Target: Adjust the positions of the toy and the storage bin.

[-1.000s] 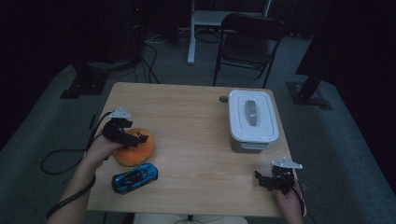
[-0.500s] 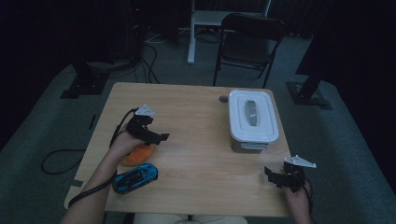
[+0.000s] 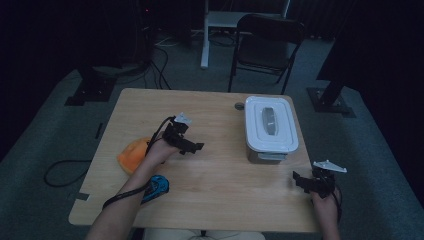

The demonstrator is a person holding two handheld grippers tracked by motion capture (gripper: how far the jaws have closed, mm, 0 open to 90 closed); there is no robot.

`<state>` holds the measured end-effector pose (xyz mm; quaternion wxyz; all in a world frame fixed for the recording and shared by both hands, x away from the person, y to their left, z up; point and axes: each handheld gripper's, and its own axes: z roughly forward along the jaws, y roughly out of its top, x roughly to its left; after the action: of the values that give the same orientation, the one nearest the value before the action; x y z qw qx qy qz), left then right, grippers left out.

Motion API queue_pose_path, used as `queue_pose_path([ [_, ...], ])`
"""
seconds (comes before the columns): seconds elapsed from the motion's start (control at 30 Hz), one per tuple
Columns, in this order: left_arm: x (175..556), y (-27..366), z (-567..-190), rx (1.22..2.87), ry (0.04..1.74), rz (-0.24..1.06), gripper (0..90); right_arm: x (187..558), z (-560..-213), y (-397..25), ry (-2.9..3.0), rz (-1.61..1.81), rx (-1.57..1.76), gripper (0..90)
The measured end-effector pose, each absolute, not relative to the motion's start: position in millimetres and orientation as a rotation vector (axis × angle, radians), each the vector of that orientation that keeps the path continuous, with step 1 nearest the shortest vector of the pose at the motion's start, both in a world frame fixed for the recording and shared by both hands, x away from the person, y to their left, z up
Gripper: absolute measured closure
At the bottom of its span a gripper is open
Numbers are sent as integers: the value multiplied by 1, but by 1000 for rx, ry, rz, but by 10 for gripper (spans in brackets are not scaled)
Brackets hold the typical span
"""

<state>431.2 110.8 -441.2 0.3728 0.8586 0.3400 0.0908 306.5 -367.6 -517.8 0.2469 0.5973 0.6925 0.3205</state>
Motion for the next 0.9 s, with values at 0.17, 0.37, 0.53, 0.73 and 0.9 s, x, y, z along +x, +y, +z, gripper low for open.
queue_pose_path([
  [0.17, 442, 93, -451, 2201, 874, 231, 11, 321, -513, -374, 1852, 871, 1629, 116],
  [0.37, 450, 71, -463, 2204, 868, 211, 11, 335, -514, -373, 1857, 822, 1610, 116],
  [0.53, 456, 57, -469, 2192, 872, 208, 11, 341, -513, -377, 1824, 870, 1637, 116],
  [0.73, 467, 36, -475, 2213, 870, 222, 11, 360, -513, -381, 1812, 846, 1660, 116],
  [0.9, 476, 20, -479, 2227, 854, 232, 11, 370, -512, -383, 1804, 844, 1669, 116],
])
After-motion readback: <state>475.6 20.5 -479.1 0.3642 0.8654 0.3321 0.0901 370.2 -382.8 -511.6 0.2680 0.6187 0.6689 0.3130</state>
